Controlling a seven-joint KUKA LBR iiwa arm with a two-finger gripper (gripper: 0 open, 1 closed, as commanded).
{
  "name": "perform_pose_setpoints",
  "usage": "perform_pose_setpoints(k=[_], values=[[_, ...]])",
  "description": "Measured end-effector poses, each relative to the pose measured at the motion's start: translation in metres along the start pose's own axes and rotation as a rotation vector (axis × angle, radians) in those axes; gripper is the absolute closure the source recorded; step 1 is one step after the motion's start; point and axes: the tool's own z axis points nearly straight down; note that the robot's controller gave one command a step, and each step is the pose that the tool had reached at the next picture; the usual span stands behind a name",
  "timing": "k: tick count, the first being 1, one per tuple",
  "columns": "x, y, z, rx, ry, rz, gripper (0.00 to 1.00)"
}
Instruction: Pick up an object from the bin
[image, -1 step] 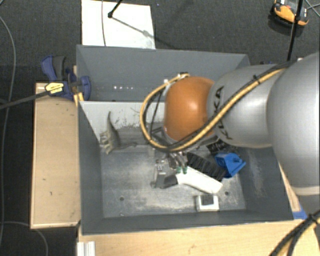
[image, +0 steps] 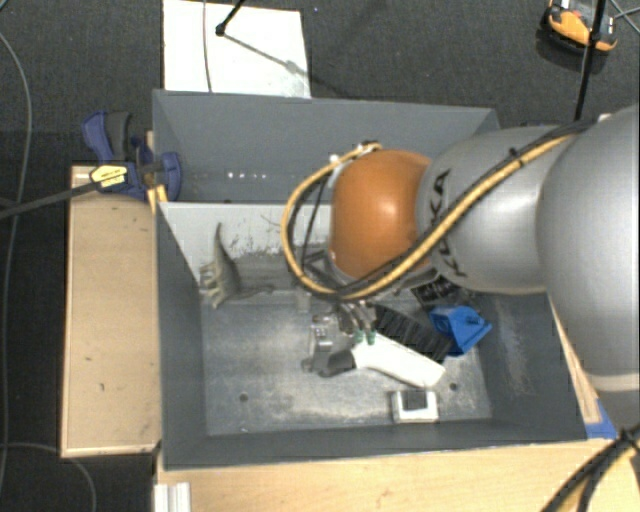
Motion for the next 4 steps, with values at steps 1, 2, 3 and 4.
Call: perform_pose_setpoints(k=[1,2,3,4], values=[[0.001,-0.036,0.009,-0.002,0.003,-0.103,0.0],[-0.008,-0.081,-0.003,0.0,-0.002,0.006,0.0],[-0.007,-0.117,0.016,-0.001,0.0,-0.094,0.0],[0.005,-0.143,0.052,-0.002,-0.002,0.048,0.0]])
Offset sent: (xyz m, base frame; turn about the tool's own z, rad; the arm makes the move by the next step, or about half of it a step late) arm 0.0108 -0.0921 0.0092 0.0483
